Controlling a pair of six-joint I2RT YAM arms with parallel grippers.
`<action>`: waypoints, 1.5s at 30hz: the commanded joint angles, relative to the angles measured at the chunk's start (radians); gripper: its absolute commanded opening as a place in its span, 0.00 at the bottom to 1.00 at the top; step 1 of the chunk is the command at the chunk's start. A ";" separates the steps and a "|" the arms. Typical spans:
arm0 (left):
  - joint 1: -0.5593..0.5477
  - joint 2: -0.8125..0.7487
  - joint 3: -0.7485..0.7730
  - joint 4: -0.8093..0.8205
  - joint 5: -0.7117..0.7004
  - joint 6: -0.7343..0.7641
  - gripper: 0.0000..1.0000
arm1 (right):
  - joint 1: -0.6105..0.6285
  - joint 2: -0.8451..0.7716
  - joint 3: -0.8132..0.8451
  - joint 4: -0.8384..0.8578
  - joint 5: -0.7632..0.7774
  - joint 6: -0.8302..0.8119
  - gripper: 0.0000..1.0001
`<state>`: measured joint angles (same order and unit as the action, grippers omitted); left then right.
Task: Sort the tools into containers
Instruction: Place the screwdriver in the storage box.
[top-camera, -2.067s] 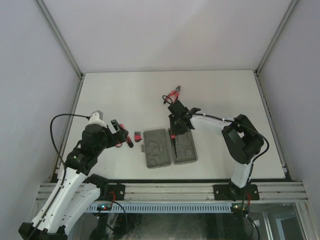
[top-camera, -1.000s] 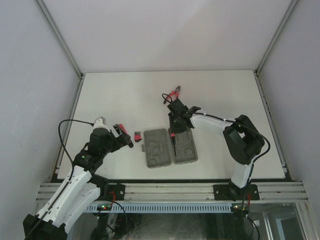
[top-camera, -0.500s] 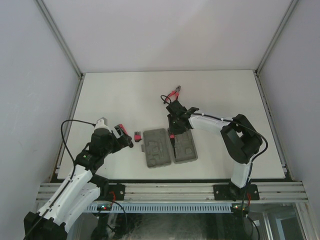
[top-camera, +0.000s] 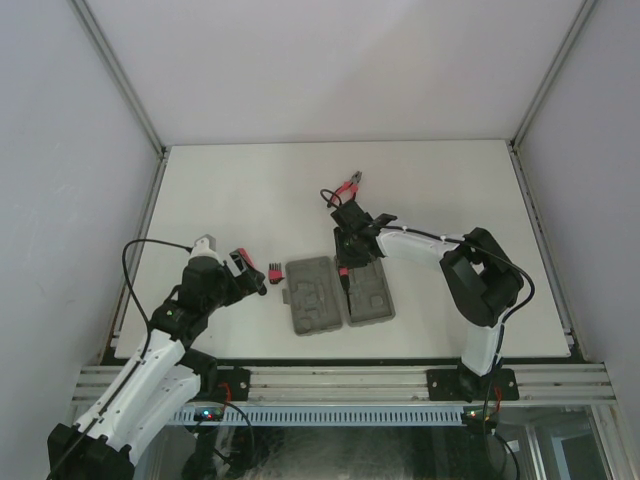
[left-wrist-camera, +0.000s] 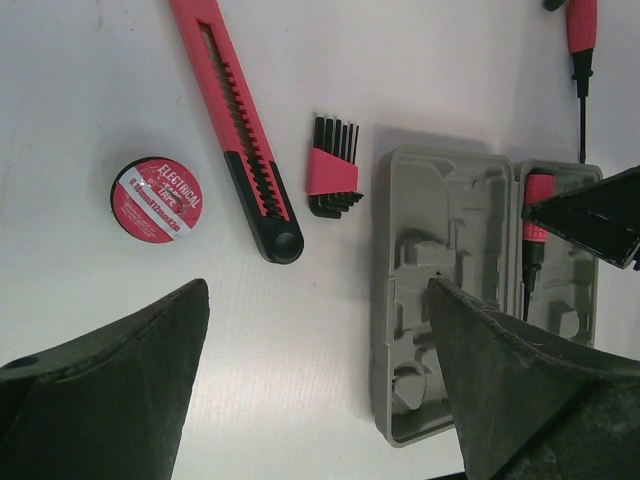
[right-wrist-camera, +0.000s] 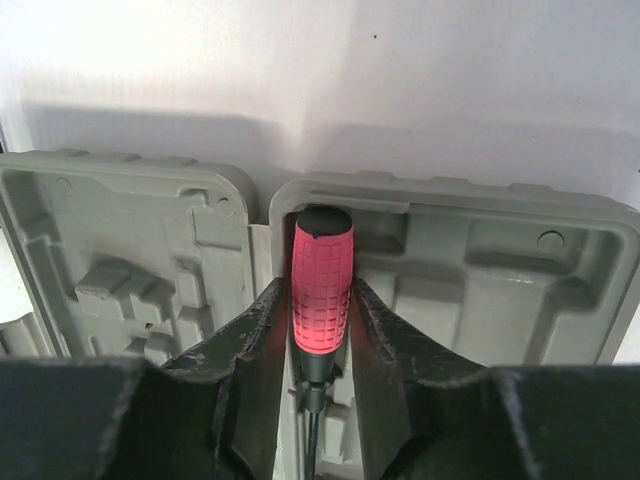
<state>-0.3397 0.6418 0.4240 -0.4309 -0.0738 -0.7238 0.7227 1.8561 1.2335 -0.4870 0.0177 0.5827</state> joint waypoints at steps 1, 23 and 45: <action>-0.001 0.000 -0.010 0.032 0.013 -0.005 0.93 | 0.012 -0.036 0.023 0.015 0.018 -0.001 0.32; -0.005 0.032 0.016 0.008 0.012 0.021 0.90 | 0.026 -0.106 0.023 -0.031 0.036 -0.021 0.18; -0.009 0.035 0.005 0.018 0.020 0.017 0.89 | 0.066 0.002 0.067 -0.119 0.072 -0.035 0.11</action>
<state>-0.3447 0.6807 0.4244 -0.4320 -0.0696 -0.7158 0.7734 1.8450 1.2633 -0.5823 0.0540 0.5655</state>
